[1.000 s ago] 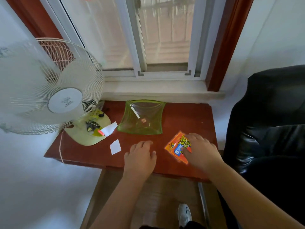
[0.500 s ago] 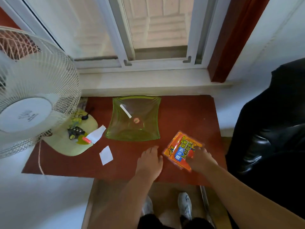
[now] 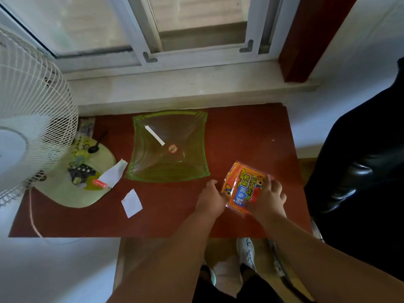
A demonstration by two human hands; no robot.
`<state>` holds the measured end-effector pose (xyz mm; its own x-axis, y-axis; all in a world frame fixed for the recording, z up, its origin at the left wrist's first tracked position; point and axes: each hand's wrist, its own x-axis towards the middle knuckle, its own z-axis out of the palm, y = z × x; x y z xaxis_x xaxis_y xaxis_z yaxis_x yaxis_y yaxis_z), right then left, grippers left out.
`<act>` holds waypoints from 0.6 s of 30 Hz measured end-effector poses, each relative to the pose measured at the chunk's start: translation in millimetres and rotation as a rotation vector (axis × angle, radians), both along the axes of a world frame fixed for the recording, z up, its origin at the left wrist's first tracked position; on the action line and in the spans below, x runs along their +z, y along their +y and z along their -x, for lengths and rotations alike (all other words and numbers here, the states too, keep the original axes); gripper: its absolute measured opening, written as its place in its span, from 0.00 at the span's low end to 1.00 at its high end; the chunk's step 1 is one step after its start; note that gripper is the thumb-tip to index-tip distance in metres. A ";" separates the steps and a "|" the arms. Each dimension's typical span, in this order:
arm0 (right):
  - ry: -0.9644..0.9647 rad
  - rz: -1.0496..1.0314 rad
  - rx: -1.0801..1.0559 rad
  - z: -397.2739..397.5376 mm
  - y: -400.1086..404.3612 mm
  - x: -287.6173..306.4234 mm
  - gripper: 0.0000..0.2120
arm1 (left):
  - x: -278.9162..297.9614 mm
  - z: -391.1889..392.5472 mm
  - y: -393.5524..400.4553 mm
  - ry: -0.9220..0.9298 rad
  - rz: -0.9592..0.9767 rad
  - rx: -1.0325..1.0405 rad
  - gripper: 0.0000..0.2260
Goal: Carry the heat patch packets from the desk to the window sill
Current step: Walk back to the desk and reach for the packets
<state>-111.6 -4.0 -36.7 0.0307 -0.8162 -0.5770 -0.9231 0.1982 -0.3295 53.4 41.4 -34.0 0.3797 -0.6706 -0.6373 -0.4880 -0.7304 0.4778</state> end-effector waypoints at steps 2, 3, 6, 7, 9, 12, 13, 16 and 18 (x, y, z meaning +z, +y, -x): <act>-0.076 -0.011 -0.083 4.4 -0.8 -1.0 0.62 | -2.2 -0.2 3.3 0.005 0.001 -0.008 0.18; -0.110 -0.016 -0.136 7.3 -1.1 -2.2 0.62 | -0.9 -0.6 5.0 0.000 0.005 -0.024 0.14; -0.205 -0.027 -0.239 14.5 -1.6 -0.6 0.58 | -4.7 -1.5 12.5 0.063 0.002 0.022 0.05; -0.231 -0.035 -0.242 15.3 -2.2 0.1 0.57 | -8.0 -1.4 16.1 0.116 -0.008 0.067 0.03; -0.259 -0.058 -0.206 15.8 -2.6 1.5 0.54 | -12.3 0.4 23.1 0.215 -0.017 0.162 0.03; -0.212 -0.113 -0.133 16.7 -0.5 0.3 0.45 | -9.6 9.5 30.1 0.268 0.007 0.238 0.04; -0.200 -0.126 -0.112 16.4 -0.2 -1.2 0.42 | -8.9 13.6 31.0 0.265 0.013 0.237 0.09; -0.190 -0.170 -0.065 18.4 1.0 -4.7 0.37 | -12.4 22.6 35.4 0.263 0.041 0.226 0.13; -0.205 -0.202 -0.086 24.0 2.2 -10.5 0.40 | 1.1 28.1 37.8 0.316 0.065 0.273 0.06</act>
